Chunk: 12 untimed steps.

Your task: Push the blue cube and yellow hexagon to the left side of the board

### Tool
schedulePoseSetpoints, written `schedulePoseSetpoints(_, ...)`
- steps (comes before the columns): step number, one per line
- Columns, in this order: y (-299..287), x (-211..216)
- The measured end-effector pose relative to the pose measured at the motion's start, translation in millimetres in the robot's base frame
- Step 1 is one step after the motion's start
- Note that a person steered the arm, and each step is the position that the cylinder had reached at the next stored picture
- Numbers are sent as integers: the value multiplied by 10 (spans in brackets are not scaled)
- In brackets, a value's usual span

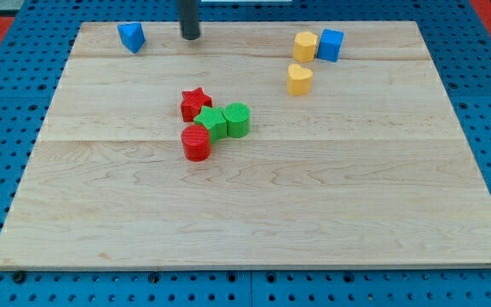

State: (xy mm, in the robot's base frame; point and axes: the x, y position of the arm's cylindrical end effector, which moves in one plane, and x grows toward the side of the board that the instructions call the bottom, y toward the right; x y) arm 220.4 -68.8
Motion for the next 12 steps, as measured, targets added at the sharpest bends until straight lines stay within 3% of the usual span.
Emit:
schedulePoseSetpoints(3,1355,-53)
schedulePoseSetpoints(4,2063,-133)
schedulePoseSetpoints(5,2520,128)
schedulePoseSetpoints(6,2172,469)
schedulePoseSetpoints(7,1621,452)
schedulePoseSetpoints(8,2222,352)
schedulePoseSetpoints(12,677,93)
